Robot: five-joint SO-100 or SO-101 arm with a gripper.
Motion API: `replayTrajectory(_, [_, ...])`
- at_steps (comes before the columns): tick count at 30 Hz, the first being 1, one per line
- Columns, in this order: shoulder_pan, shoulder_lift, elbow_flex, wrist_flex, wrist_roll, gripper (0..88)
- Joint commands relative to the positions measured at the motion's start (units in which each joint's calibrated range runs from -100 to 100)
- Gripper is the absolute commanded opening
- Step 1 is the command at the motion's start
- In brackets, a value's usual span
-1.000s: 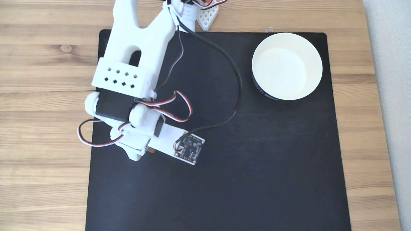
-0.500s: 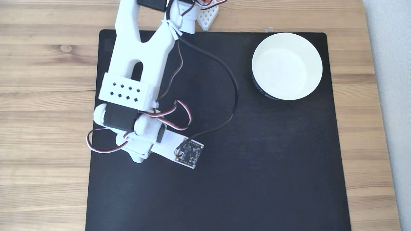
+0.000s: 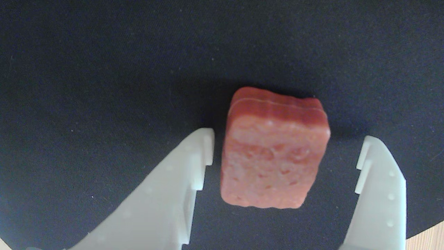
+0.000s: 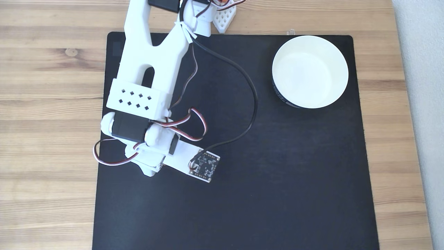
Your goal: Pick up the toy and place it on the plate
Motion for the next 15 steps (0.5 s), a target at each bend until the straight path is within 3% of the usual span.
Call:
replayTrajectory(1, [0.4,0.5,-0.6,-0.9,-0.3,10.9])
replayTrajectory(3, [0.6,0.5,-0.6,-1.7,-1.2,1.1])
replayTrajectory(15, [-2.3,-2.6,-4.8,-0.8,-2.9,2.3])
